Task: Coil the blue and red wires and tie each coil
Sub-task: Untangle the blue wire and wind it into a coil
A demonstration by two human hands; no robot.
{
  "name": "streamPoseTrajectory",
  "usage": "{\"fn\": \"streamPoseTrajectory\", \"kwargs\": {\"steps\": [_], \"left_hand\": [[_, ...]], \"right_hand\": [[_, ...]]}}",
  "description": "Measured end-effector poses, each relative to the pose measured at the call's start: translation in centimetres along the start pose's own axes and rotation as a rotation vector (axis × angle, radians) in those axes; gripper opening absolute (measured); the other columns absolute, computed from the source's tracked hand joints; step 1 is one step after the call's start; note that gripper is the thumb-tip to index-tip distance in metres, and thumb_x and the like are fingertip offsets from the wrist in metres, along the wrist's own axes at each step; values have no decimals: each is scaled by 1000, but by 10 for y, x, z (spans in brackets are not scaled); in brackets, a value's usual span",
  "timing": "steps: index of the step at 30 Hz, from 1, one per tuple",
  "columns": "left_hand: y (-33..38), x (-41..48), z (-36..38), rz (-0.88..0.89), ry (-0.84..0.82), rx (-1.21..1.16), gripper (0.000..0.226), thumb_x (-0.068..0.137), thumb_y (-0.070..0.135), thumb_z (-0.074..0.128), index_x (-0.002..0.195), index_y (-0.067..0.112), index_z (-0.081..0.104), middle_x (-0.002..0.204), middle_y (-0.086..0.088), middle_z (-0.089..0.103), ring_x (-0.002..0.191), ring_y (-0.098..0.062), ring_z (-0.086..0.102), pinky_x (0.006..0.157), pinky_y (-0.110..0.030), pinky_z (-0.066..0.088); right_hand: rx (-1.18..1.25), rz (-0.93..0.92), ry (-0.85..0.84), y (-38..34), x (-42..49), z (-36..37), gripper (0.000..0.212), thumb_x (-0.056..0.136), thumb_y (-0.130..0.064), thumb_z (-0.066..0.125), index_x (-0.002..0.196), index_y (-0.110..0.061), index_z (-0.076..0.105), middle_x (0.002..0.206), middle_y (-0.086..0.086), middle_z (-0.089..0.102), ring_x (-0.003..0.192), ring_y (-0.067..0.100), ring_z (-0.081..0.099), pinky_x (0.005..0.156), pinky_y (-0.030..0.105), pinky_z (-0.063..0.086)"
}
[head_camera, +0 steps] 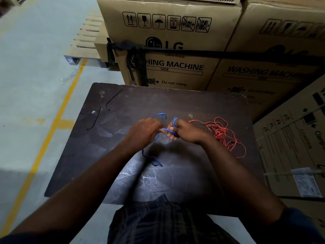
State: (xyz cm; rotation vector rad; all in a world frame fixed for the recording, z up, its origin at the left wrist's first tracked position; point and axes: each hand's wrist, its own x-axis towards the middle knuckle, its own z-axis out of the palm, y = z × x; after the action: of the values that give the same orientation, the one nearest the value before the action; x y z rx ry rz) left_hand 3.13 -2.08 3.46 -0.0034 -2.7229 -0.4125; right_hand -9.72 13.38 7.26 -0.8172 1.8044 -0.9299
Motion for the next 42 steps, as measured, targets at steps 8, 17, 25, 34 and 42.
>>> {"fn": "streamPoseTrajectory", "kwargs": {"steps": [8,17,25,34,42], "left_hand": [[0,0,9,-1,2,65,21,77,11,45,94,24,51,87,-2,60,78,-27,55,68,-34,31],[-6,-1,13,-449,-42,-454,53,84,6,45,134,22,43,114,0,62,94,-10,60,86,-31,49],[-15,-16,11,-775,117,-843,20,95,-6,45,98,8,59,73,-5,68,50,-10,60,53,-22,50],[-29,-23,-7,-725,-58,-759,17,94,9,60,84,18,71,77,14,74,79,1,66,82,-13,46],[-6,-14,-9,-641,-133,-852,20,92,4,60,101,17,72,89,-2,77,88,-8,69,90,-26,54]], "right_hand": [[339,135,-349,-5,-16,-10,26,104,-12,34,91,-3,55,61,2,45,49,9,39,52,22,38],[1126,-124,-730,-25,-28,-20,16,95,-18,47,81,-11,45,52,-9,32,43,4,22,46,22,27],[1473,-263,-529,-12,-26,-43,21,100,-22,33,82,-17,44,52,-10,29,41,6,15,47,23,23],[1850,-360,-99,24,-16,-58,16,89,-3,39,80,-8,53,51,-1,40,43,11,25,50,26,29],[1887,-178,673,16,3,-62,30,95,1,31,75,-17,45,54,-4,60,51,11,52,71,30,45]]}}
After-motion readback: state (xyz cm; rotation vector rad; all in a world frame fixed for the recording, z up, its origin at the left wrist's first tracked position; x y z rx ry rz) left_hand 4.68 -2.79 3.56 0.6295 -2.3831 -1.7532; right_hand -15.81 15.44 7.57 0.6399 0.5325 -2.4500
